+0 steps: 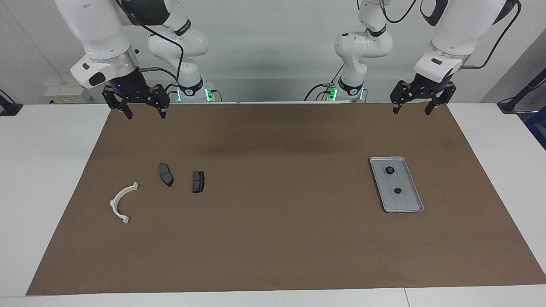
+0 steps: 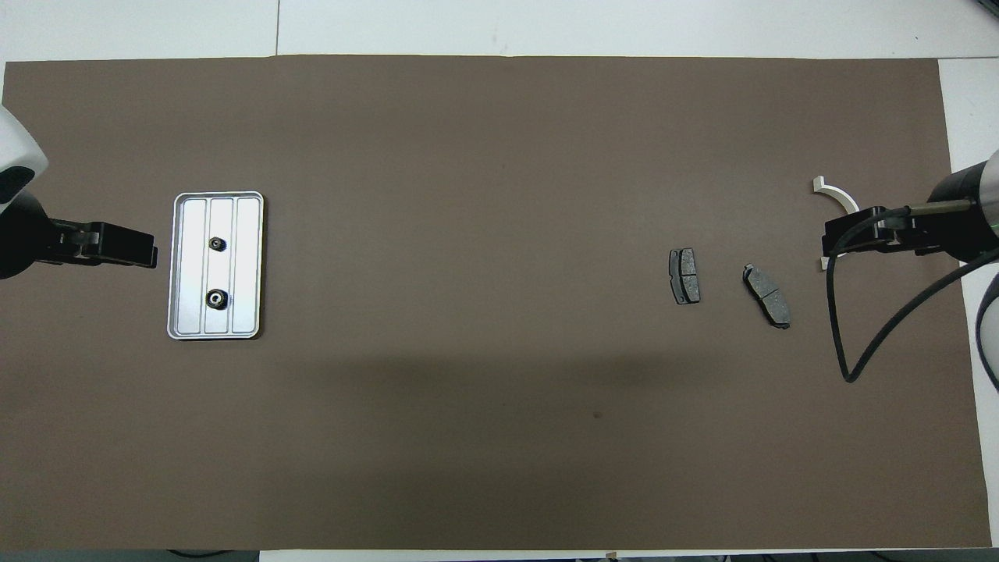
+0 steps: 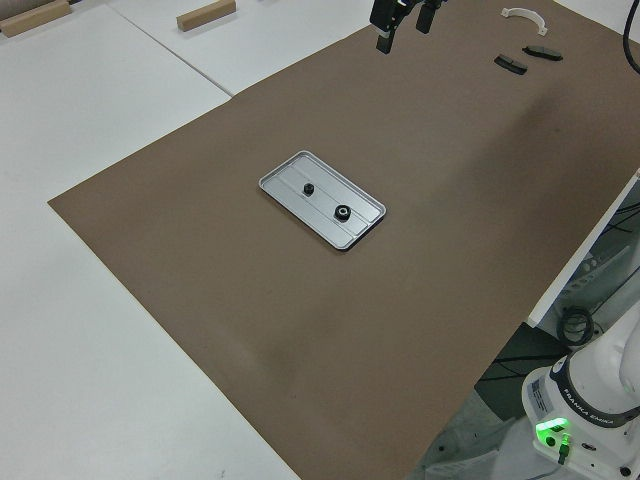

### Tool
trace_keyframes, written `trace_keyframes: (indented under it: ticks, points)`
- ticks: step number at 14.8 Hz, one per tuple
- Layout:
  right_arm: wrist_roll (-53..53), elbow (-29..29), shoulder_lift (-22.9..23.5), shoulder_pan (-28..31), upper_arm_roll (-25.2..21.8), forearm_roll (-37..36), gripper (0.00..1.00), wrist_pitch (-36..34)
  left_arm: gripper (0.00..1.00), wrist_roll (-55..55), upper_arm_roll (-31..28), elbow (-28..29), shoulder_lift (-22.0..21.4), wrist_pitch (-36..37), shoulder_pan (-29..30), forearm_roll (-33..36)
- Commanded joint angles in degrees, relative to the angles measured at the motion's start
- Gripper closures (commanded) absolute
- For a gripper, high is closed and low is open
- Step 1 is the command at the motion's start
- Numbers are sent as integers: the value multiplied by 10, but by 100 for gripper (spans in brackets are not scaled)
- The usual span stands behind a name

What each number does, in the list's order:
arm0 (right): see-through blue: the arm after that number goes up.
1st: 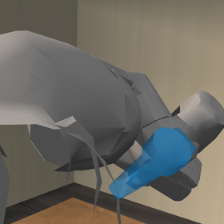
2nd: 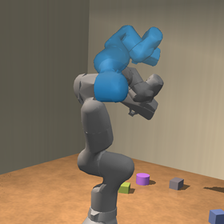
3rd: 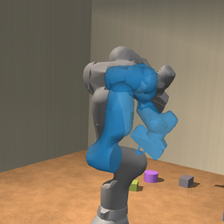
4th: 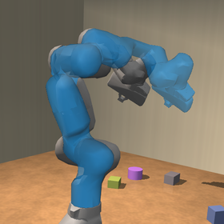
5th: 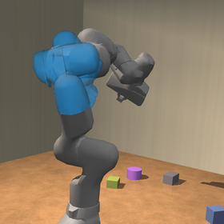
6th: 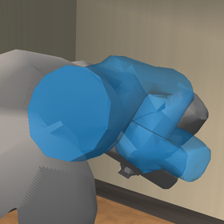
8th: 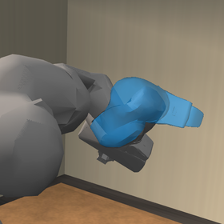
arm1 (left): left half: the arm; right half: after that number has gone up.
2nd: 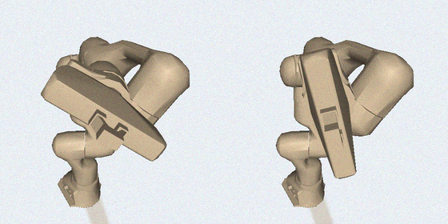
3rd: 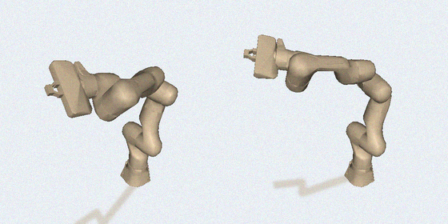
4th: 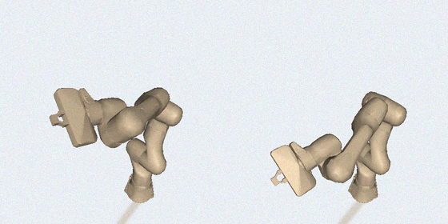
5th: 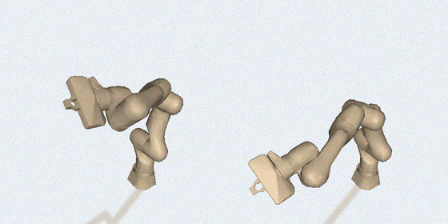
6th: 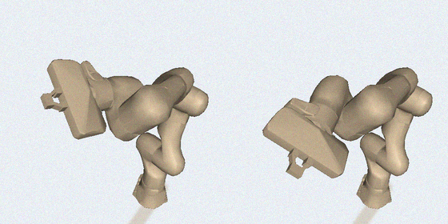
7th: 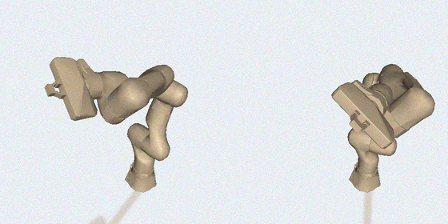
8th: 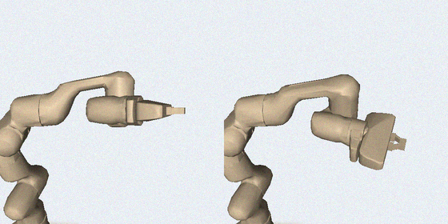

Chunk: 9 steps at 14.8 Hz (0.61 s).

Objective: Pick bearing gear from pile to tray

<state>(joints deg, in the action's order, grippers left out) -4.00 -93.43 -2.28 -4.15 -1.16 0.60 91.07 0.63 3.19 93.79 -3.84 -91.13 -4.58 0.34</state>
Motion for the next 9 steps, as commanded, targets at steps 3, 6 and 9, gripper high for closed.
trace_keyframes:
  ticks: [3,6,9]
  points:
    - [12,-23,-17,4,-1,11,0,9,0,-3,-6,-2,0,10,-8,-8]
    - [12,-23,-17,4,-1,11,0,9,0,-3,-6,2,-1,7,-8,-8]
    - [12,-23,-17,5,0,11,0,9,0,-3,-6,2,-2,8,-9,-8]
